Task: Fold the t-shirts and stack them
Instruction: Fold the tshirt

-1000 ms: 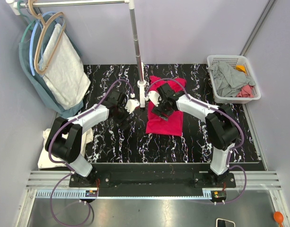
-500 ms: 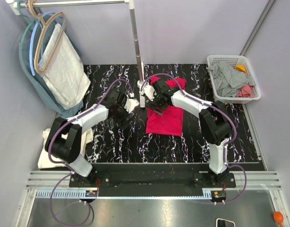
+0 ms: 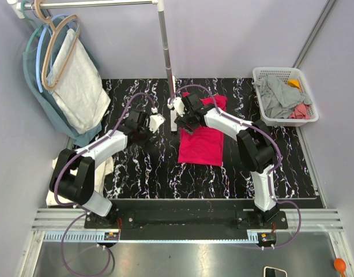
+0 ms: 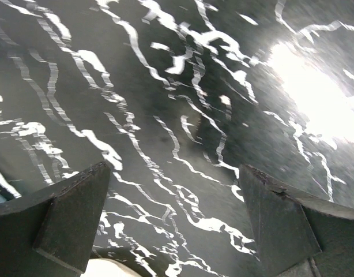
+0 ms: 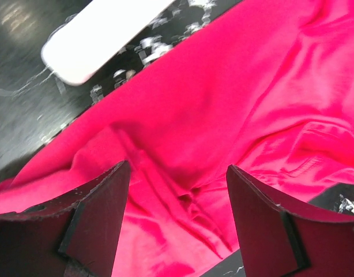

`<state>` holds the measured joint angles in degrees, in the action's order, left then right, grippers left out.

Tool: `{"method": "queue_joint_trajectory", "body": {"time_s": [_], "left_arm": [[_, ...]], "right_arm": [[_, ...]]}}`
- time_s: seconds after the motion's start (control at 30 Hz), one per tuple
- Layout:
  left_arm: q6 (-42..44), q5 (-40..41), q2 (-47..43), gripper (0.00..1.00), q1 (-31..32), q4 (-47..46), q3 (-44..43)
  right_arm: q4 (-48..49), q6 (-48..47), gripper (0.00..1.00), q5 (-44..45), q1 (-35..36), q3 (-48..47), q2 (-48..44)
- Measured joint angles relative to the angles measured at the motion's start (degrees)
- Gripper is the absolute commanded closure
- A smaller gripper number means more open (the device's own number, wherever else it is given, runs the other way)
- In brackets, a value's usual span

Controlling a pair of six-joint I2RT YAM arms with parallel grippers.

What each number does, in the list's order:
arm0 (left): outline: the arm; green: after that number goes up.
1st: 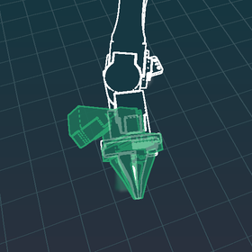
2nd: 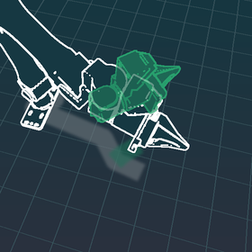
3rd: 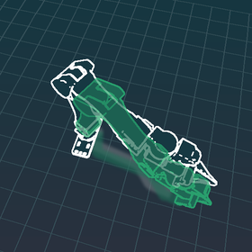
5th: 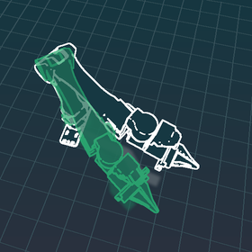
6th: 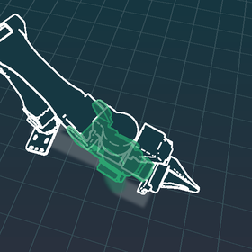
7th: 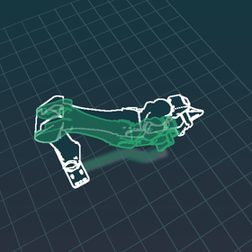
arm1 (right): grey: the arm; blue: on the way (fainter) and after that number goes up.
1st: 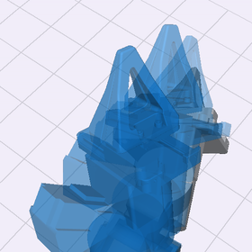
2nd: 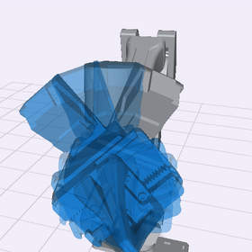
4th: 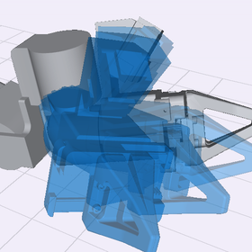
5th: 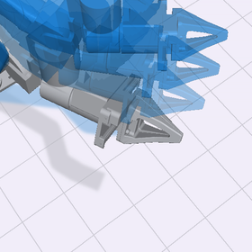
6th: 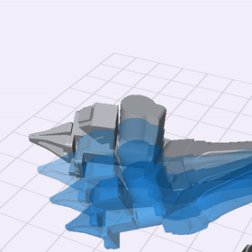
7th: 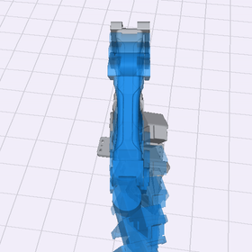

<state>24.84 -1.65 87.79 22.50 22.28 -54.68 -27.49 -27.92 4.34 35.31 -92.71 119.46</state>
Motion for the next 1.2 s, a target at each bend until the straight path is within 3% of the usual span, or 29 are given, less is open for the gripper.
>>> {"method": "queue_joint_trajectory", "body": {"time_s": [0.43, 0.5, 0.53, 0.63, 0.9, 1.2], "left_arm": [[-1.36, 3.87, -0.52, 0.01, -0.48, -3.48, 0.52], [-1.36, 3.87, -0.59, 0.01, -0.48, -3.52, 0.63], [-1.38, 3.69, -0.7, 0.01, -0.48, -3.43, 0.66], [-1.81, 2.25, -0.96, 0.01, -0.48, -2.27, 0.52], [-3.85, -7.02, -0.33, 0.01, -0.46, 3.96, -4.0], [-4.96, -14.43, 9.38, 0.01, 3.17, 12.31, -16.63]], "right_arm": [[5.4, 2.47, 0.23, 8.63, 0.07, -0.72, -0.11], [5.44, 2.45, 0.19, 9.68, 0.09, -0.02, -0.98], [5.57, 2.45, 0.1, 10.19, 0.09, 0.7, -1.81], [5.84, 2.12, 0.01, 12.2, 0.13, 4.42, -5.84], [5.38, 1.07, 0.0, 15.82, 0.17, 18.51, -22.08], [-0.28, 0.74, 0.0, 11.89, 0.22, 34.71, -36.3]]}}
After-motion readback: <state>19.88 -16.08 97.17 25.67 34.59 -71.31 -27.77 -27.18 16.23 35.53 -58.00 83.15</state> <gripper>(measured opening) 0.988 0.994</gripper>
